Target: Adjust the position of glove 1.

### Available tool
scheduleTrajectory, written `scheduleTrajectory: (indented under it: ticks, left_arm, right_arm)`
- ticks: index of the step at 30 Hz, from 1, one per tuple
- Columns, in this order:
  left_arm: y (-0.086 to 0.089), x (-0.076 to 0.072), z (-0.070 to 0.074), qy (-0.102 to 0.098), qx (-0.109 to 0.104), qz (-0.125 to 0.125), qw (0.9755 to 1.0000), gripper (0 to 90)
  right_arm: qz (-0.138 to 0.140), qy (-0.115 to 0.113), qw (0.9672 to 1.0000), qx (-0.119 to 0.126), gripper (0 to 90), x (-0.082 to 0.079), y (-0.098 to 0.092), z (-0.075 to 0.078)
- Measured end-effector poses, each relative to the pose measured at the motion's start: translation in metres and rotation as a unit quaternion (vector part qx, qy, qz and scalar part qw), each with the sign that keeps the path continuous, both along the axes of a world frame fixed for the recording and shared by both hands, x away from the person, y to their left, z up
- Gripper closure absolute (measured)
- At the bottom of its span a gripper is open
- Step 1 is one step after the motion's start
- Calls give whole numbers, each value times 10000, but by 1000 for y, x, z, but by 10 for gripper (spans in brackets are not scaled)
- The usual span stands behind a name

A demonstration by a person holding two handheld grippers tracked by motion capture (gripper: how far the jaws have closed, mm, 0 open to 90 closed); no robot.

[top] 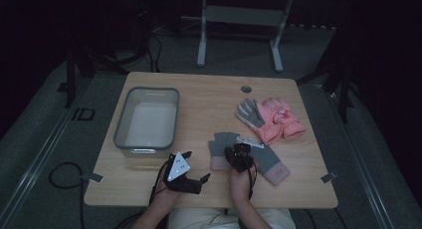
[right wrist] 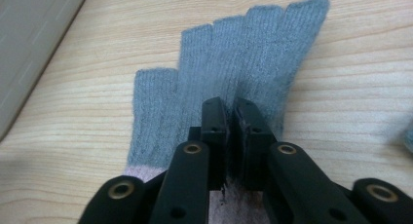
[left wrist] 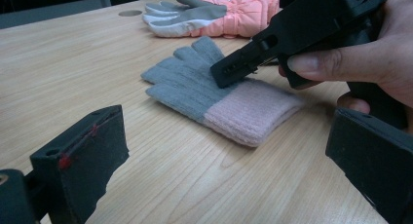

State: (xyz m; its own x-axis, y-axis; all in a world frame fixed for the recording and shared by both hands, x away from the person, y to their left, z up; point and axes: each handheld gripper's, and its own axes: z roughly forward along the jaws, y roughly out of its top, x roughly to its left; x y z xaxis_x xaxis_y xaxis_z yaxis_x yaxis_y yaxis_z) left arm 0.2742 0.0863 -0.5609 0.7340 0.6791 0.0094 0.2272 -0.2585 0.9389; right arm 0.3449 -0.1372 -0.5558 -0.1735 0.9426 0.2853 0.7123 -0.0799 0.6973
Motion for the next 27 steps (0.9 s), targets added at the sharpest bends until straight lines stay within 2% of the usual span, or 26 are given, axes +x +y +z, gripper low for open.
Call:
scheduleTrajectory:
  ticks: [4,5,8,9,10,11,12,13,16,17,18,19,20,21,22,23,24,25,27]
  left_arm:
    - [0,0,0,11,2,-8,10000,10]
    - [0,0,0,12,1,-21,10000,10]
    - [0,1,0,29,12,-28,10000,10]
    - [0,1,0,26,6,-23,10000,10]
    - [0,1,0,26,6,-23,10000,11]
    - [0,1,0,23,7,-23,10000,10]
    - [0,0,0,19,15,-28,10000,10]
    - [0,0,0,13,16,-32,10000,11]
    - [0,1,0,14,18,-21,10000,10]
    - [-1,1,0,22,16,-14,10000,11]
    - [-1,1,0,24,13,-2,10000,10]
    - [-1,1,0,25,14,2,10000,10]
    - [-1,1,0,22,23,3,10000,10]
    - [-1,1,0,22,23,3,10000,11]
    - [-1,0,0,23,22,4,10000,11]
    - [-1,1,0,29,23,6,10000,10]
    - [-1,1,0,29,23,6,10000,10]
    - [-1,0,0,20,29,16,10000,10]
    - [-1,0,0,1,25,25,10000,10]
  right_arm:
    - [37,-26,10000,16,764,1,0,1]
    - [47,-66,10000,26,726,2,-3,5]
    - [162,-303,9994,-48,692,3,-9,19]
    - [318,-365,9988,-47,654,4,-11,24]
    - [318,-365,9988,-47,654,4,-11,24]
    - [594,-489,9970,-99,651,8,-16,33]
    - [729,-624,9952,-196,651,9,-20,38]
    - [826,-728,9932,-378,653,11,-24,42]
    - [1060,-865,9894,-478,673,17,-43,49]
    - [1114,-855,9885,-561,675,19,-50,50]
    - [1264,-812,9873,-522,674,21,-57,51]
    - [1412,-809,9852,-536,675,23,-64,52]
    - [1517,-819,9828,-658,675,23,-71,52]
    - [1517,-819,9828,-658,675,23,-71,52]
    - [1782,-792,9782,-714,688,24,-85,53]
    - [1839,-789,9767,-771,687,25,-92,53]
    - [1839,-789,9767,-771,687,25,-92,53]
    - [2044,-809,9718,-849,687,25,-105,54]
    - [2225,-806,9677,-867,687,25,-116,54]
